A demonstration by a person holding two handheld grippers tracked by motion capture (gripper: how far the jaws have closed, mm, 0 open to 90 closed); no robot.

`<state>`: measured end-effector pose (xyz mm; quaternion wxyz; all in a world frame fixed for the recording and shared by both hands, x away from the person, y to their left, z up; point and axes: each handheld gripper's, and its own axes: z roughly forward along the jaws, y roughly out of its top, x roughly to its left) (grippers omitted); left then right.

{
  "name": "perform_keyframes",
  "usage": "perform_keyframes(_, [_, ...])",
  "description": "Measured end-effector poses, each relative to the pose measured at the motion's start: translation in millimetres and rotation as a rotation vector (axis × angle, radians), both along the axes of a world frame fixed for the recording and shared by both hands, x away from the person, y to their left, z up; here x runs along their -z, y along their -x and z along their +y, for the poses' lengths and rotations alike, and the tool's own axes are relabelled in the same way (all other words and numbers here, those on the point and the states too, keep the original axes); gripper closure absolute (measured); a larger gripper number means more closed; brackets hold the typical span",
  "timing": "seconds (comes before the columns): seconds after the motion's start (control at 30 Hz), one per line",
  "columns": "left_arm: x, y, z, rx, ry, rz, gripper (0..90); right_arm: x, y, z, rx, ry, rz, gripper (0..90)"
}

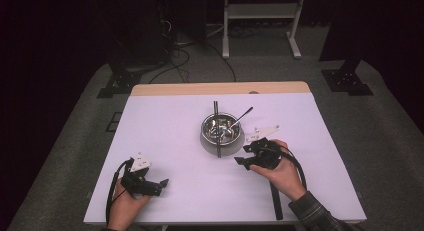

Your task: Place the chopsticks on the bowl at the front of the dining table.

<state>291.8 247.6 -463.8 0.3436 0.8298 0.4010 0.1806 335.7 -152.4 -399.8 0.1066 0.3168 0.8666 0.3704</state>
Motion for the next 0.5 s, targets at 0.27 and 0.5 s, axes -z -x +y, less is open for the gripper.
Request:
perform_keyframes(0.27, [0.0,0.1,0.0,0.000,0.000,-0.001,0.0,-3.5,-0.6,-25.8,0.058,-0.021,-0.002,40.8])
perform_keyframes(0.5, [0.0,0.1,0.0,0.001,-0.001,-0.002,0.0,-5.1,-0.2,-50.1,0.108,-0.041,-0.007,38.1])
